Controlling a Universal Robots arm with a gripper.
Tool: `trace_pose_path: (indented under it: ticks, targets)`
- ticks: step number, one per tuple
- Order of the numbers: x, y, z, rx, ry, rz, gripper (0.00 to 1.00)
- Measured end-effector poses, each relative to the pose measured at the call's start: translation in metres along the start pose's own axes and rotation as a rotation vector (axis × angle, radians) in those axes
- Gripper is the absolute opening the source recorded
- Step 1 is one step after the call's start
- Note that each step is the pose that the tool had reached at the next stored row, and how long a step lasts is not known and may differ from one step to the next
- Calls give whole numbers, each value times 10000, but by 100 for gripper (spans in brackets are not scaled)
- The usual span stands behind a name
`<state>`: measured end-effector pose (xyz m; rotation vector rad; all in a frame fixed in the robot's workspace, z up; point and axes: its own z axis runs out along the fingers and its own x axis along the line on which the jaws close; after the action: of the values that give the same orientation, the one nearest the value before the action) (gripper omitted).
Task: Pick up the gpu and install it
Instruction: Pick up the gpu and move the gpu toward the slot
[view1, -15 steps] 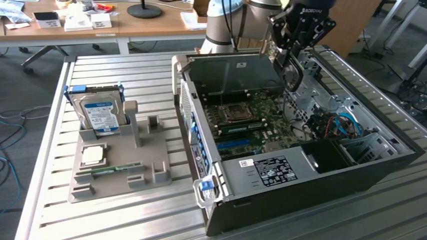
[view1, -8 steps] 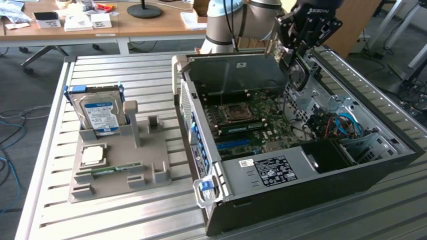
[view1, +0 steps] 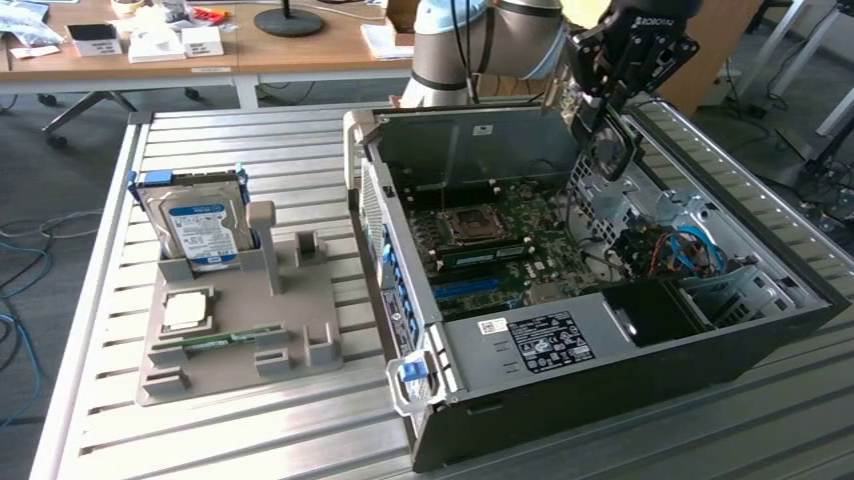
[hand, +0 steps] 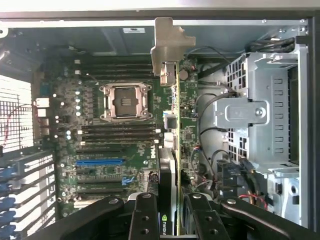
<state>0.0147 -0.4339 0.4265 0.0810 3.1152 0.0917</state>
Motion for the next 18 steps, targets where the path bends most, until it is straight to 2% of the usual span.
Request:
trace_pose_path:
  ticks: [10, 18]
  targets:
    - [-205, 11, 5, 1, 0, -2, 27]
    - [-296, 20, 8, 1, 0, -1, 27]
